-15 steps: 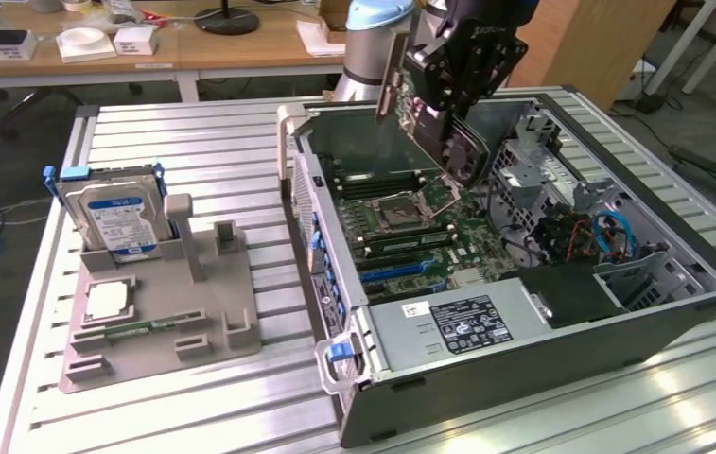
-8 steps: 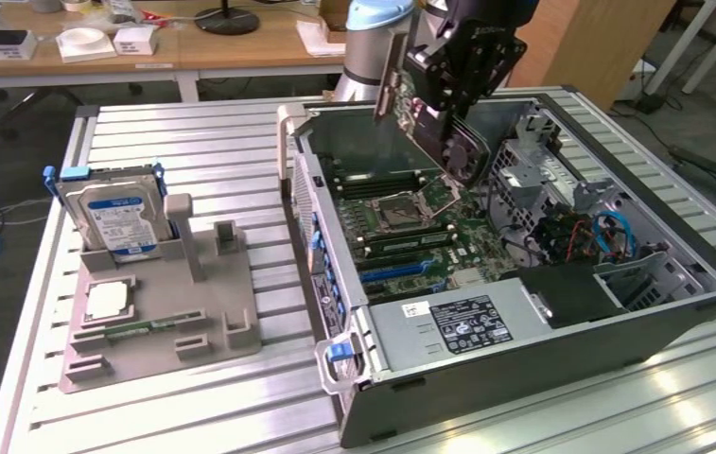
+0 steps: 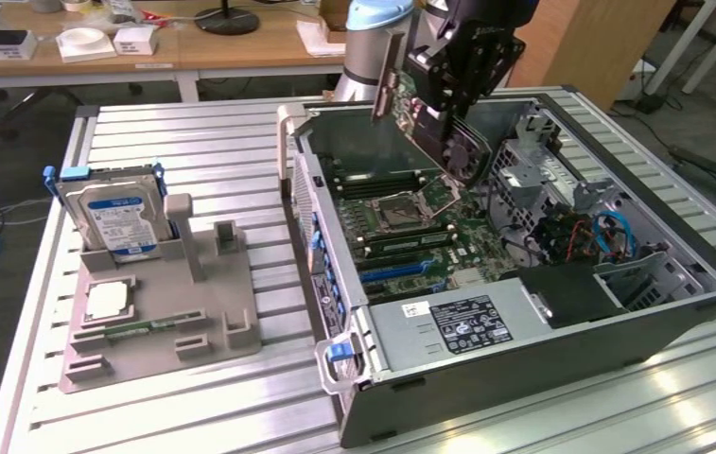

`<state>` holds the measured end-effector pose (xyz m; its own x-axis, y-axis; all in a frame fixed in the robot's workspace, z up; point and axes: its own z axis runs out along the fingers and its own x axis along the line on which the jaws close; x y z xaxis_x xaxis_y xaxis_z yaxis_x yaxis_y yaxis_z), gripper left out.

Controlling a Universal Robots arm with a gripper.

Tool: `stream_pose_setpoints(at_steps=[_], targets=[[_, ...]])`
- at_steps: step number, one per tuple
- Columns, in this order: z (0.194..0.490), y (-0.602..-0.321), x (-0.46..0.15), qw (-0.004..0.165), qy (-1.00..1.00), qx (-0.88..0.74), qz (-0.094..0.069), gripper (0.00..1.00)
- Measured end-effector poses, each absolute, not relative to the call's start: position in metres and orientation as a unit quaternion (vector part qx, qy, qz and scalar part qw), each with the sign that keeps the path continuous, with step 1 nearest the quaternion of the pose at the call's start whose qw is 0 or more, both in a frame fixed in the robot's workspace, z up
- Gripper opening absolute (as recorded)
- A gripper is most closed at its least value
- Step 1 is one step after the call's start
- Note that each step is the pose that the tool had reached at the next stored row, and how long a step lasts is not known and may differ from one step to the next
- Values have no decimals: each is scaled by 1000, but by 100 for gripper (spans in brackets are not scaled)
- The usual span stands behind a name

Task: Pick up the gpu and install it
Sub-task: 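Insert the gpu into the slot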

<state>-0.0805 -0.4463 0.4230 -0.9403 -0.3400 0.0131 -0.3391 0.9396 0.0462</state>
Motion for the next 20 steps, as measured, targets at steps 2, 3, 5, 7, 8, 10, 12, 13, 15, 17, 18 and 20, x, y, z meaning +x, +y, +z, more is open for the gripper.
stream_pose_setpoints(at_steps=[2, 3, 5, 7, 8, 10, 12, 13, 15, 17, 18, 20], targets=[[423, -446, -80, 11, -984, 176, -22, 26], [423, -446, -80, 11, -984, 179, -22, 26], [423, -446, -80, 11, -983, 184, -22, 26], [423, -446, -80, 11, -982, 189, -22, 26], [423, -446, -80, 11, -981, 191, -22, 26], [423, -446, -80, 11, -980, 196, -22, 26], [423, -446, -80, 11, -979, 201, -22, 26], [423, -446, -80, 11, -979, 204, -22, 26], [423, -446, -80, 11, -978, 209, -22, 26], [423, -446, -80, 11, -976, 215, -22, 26], [423, -446, -80, 11, -976, 217, -22, 26], [423, -446, -80, 11, -975, 223, -21, 26]])
